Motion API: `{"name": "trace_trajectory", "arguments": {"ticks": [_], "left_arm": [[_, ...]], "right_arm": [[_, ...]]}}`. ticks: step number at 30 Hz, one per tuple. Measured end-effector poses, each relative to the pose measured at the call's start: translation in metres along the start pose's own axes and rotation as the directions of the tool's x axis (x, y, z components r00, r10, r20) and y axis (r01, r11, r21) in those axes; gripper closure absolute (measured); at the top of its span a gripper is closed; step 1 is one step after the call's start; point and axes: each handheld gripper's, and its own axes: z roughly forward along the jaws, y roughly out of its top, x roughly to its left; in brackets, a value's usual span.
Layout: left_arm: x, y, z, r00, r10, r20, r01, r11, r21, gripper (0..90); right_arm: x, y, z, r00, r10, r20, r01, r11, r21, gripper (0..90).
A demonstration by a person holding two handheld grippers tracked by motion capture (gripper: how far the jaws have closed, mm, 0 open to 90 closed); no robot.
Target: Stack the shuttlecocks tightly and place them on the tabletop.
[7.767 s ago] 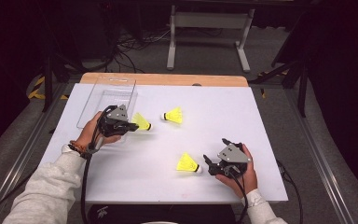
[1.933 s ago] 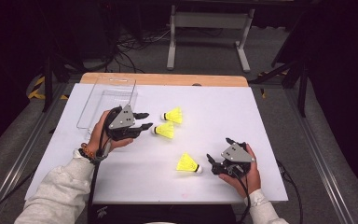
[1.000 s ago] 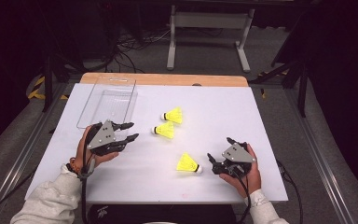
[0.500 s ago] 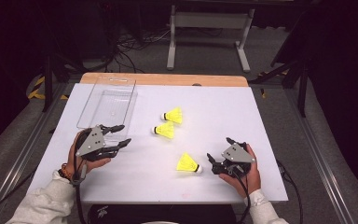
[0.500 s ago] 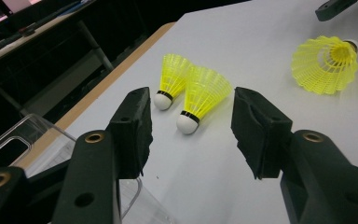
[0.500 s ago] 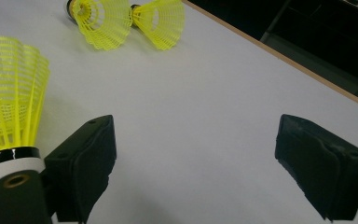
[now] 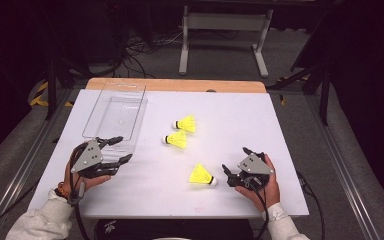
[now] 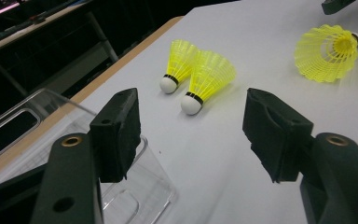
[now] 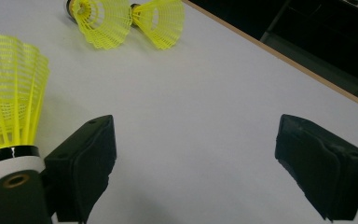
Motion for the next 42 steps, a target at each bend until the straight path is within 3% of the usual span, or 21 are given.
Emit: {"name": "trace_trajectory", "arguments": {"ticks": [19, 30, 37, 42], "left_arm": [[0.004, -0.029, -0.027, 0.9934, -0.093, -0.068, 0.093, 0.9956, 0.01, 18.9], [0.007, -0.041, -0.036, 0.9889, -0.133, -0.067, 0.134, 0.9908, 0.016, 9.4], [0.005, -0.044, -0.035, 0.9871, -0.143, -0.071, 0.146, 0.9885, 0.039, 4.2], [0.004, -0.046, -0.034, 0.988, -0.14, -0.066, 0.143, 0.9887, 0.044, 3.4]], "right_arm": [[0.0, 0.0, 0.0, 1.0, -0.009, 0.002, 0.009, 1.0, 0.003, 13.6], [-0.001, 0.001, 0.001, 1.0, 0.002, 0.007, -0.002, 1.0, -0.004, 13.2], [-0.006, 0.002, 0.003, 0.9992, 0.039, 0.011, -0.039, 0.999, -0.023, 13.1], [-0.008, 0.007, 0.001, 0.9985, 0.049, 0.024, -0.047, 0.996, -0.081, 13.4]]}}
